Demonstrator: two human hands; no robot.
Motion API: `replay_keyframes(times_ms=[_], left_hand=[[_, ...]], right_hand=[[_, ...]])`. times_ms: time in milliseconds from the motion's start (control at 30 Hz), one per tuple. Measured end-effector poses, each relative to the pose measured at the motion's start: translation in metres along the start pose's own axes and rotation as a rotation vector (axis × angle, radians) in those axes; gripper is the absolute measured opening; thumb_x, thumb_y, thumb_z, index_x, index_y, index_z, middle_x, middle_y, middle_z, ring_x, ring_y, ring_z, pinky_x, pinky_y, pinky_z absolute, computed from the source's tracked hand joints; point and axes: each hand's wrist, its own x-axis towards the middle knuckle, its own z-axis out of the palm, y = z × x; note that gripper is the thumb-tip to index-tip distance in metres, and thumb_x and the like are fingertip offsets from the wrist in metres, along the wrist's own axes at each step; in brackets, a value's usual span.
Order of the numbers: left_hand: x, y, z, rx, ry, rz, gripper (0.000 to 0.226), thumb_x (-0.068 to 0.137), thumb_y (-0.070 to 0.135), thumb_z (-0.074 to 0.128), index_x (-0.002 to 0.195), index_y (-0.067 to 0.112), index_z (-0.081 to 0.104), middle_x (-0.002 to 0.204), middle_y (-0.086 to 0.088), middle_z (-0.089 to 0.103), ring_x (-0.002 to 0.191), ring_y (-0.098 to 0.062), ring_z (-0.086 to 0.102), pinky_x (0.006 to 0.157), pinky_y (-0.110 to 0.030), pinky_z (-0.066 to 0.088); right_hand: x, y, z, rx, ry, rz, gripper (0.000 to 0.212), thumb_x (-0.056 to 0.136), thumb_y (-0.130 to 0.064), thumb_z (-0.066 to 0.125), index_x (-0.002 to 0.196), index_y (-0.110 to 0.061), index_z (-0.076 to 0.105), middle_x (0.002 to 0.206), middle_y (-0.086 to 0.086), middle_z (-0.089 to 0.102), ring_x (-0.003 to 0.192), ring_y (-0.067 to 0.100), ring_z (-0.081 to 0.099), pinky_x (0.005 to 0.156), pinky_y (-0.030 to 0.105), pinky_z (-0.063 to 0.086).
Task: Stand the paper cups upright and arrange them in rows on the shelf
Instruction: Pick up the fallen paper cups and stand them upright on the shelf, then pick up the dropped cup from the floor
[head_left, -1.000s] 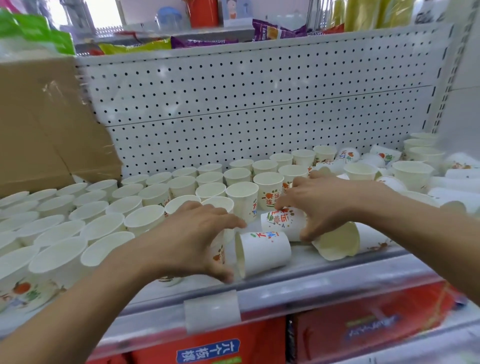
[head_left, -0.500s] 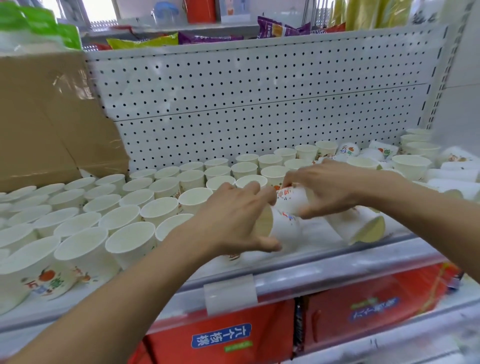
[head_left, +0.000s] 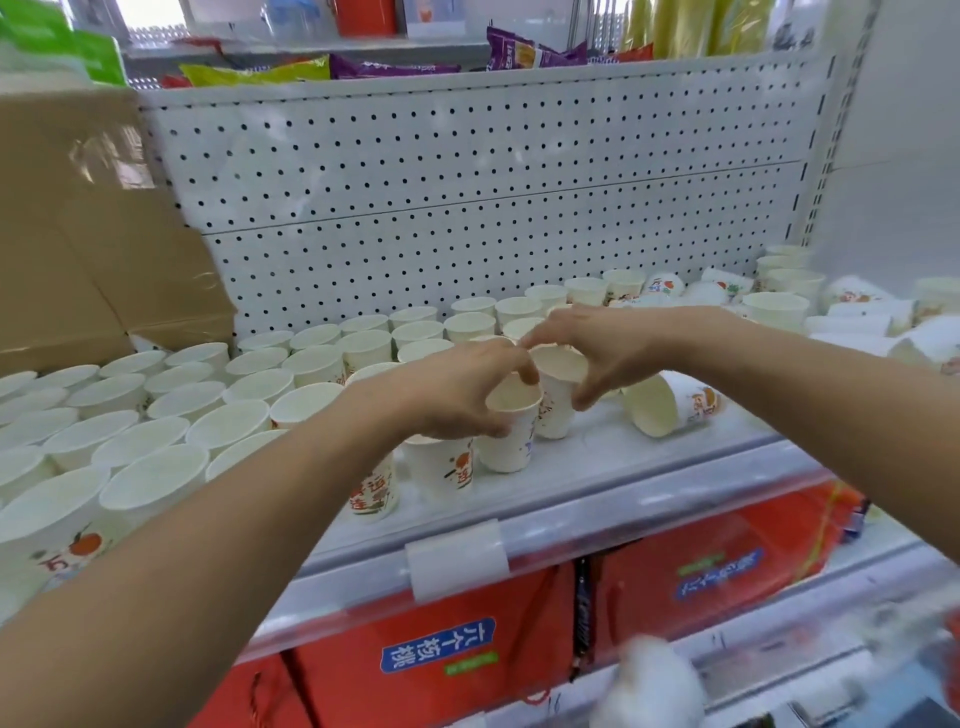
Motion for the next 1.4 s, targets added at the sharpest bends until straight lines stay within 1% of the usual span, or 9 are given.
replay_keyframes(times_ms=[133, 333, 633, 733, 833, 967, 1067, 1167, 1400], left_hand=[[-0.008, -0.002, 0.006, -0.012, 0.034, 0.005, 0.052, 0.084, 0.020, 0.067, 0.131, 0.027, 0.046, 0.136, 0.009, 0.045, 0.122, -0.013, 0.042, 0.100, -0.030, 0.036], [-0.023, -0.006, 0.004, -0.021, 0.090, -0.016, 0.047, 0.086, 0.028, 0.066, 0.129, 0.028, 0.047, 0.135, 0.010, 0.046, 0.121, -0.011, 0.042, 0.091, -0.023, 0.033], [-0.070, 0.027, 0.035, -0.044, 0.525, -0.038, 0.055, 0.084, 0.060, 0.048, 0.123, 0.022, 0.058, 0.122, 0.002, 0.062, 0.116, -0.020, 0.052, 0.099, -0.038, 0.040], [-0.092, 0.046, 0.060, -0.046, 0.619, -0.029, 0.049, 0.088, 0.054, 0.049, 0.121, 0.018, 0.060, 0.117, 0.001, 0.063, 0.111, -0.022, 0.054, 0.095, -0.039, 0.041], [-0.114, 0.074, 0.085, -0.102, 0.695, -0.033, 0.040, 0.091, 0.044, 0.056, 0.120, 0.017, 0.060, 0.115, 0.002, 0.062, 0.109, -0.021, 0.054, 0.092, -0.038, 0.041], [-0.142, 0.113, 0.129, -0.278, 0.726, -0.059, 0.034, 0.091, 0.036, 0.059, 0.120, 0.019, 0.060, 0.113, 0.004, 0.063, 0.105, -0.018, 0.058, 0.088, -0.036, 0.045], [-0.162, 0.138, 0.173, -0.450, 0.656, -0.170, 0.030, 0.090, 0.037, 0.058, 0.118, 0.025, 0.060, 0.108, 0.012, 0.063, 0.098, -0.012, 0.062, 0.081, -0.034, 0.050], [-0.183, 0.159, 0.225, -0.597, 0.468, -0.373, 0.023, 0.090, 0.038, 0.060, 0.112, 0.041, 0.057, 0.100, 0.023, 0.062, 0.089, -0.001, 0.061, 0.069, -0.028, 0.053], [-0.246, 0.184, 0.369, -0.687, -0.241, -0.706, 0.042, 0.090, 0.048, 0.058, 0.127, 0.051, 0.040, 0.114, 0.029, 0.047, 0.097, 0.007, 0.053, 0.088, -0.019, 0.044]], right_hand=[[-0.012, -0.002, 0.006, 0.109, 0.060, 0.010, 0.092, 0.074, -0.024, 0.081, 0.149, -0.031, 0.029, 0.150, -0.009, 0.035, 0.133, 0.009, 0.033, 0.102, 0.018, 0.025], [-0.033, -0.006, 0.013, 0.169, 0.184, 0.051, 0.059, 0.087, -0.026, 0.069, 0.140, -0.032, 0.045, 0.146, -0.014, 0.041, 0.124, -0.001, 0.031, 0.095, 0.011, 0.020], [-0.087, -0.034, 0.053, 0.295, 0.536, 0.055, 0.040, 0.088, -0.032, 0.065, 0.128, -0.028, 0.058, 0.128, -0.010, 0.056, 0.121, 0.010, 0.049, 0.096, 0.026, 0.037], [-0.109, -0.045, 0.082, 0.320, 0.652, 0.028, 0.037, 0.090, -0.033, 0.064, 0.125, -0.024, 0.062, 0.122, -0.006, 0.060, 0.114, 0.017, 0.054, 0.093, 0.038, 0.046], [-0.136, -0.053, 0.112, 0.316, 0.769, 0.019, 0.033, 0.088, -0.027, 0.061, 0.117, -0.014, 0.066, 0.113, 0.004, 0.064, 0.107, 0.021, 0.057, 0.090, 0.038, 0.046], [-0.183, -0.055, 0.151, 0.454, 0.833, 0.048, 0.025, 0.089, -0.022, 0.059, 0.110, -0.012, 0.068, 0.099, 0.000, 0.065, 0.089, 0.020, 0.063, 0.079, 0.037, 0.051], [-0.216, -0.054, 0.185, 0.575, 0.775, 0.081, 0.019, 0.089, -0.015, 0.060, 0.106, -0.015, 0.069, 0.089, -0.007, 0.064, 0.078, 0.007, 0.060, 0.073, 0.021, 0.046], [-0.243, -0.051, 0.228, 0.666, 0.623, 0.155, 0.019, 0.089, -0.017, 0.060, 0.104, -0.020, 0.070, 0.085, -0.014, 0.061, 0.072, 0.002, 0.056, 0.066, 0.018, 0.044], [-0.287, -0.052, 0.375, 0.895, -0.052, 0.370, 0.027, 0.090, -0.015, 0.062, 0.106, -0.036, 0.061, 0.088, -0.011, 0.064, 0.073, 0.004, 0.059, 0.069, 0.024, 0.050]])
